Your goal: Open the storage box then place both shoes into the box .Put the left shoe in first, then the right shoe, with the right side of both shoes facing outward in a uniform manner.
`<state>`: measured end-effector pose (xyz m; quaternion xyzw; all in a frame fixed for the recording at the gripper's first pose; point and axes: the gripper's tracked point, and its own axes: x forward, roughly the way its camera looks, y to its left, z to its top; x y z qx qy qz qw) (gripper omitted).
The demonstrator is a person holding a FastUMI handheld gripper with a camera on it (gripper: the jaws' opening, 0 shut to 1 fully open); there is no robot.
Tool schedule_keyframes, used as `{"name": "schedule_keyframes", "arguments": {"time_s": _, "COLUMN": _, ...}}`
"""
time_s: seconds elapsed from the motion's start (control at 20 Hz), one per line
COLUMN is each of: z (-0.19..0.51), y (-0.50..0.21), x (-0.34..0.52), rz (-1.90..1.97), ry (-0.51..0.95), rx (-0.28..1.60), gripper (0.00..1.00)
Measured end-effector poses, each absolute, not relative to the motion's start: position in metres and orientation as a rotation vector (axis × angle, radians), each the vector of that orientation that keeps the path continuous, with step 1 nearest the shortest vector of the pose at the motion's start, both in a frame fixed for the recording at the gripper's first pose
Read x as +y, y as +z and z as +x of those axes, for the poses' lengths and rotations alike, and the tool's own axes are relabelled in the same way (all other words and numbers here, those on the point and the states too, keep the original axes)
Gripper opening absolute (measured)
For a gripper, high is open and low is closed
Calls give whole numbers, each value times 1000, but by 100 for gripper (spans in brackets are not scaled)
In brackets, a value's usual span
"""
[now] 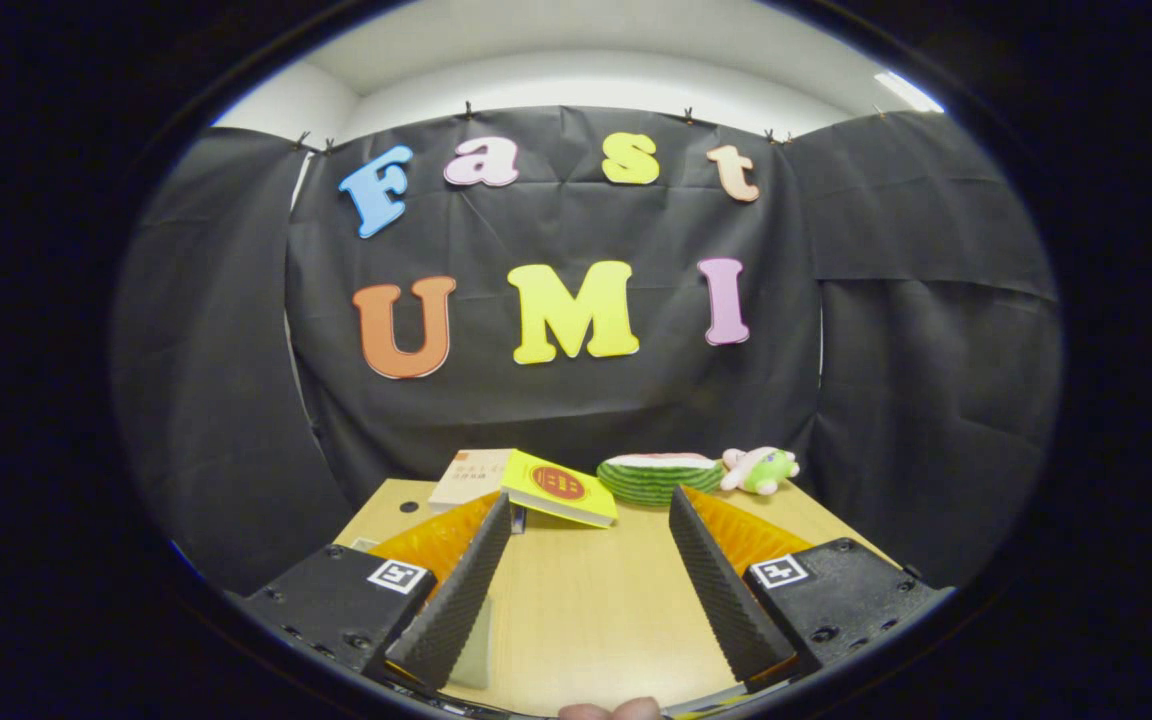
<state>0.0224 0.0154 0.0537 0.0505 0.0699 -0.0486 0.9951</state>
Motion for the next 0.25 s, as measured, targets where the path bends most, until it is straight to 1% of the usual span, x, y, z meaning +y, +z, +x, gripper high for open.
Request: {"name": "schedule_keyframes", "arguments": {"time_s": 0.25, "z": 20, "y": 54, "x": 11, "rz": 103, "ry": -106, "rx": 140, "gripper": 100}}
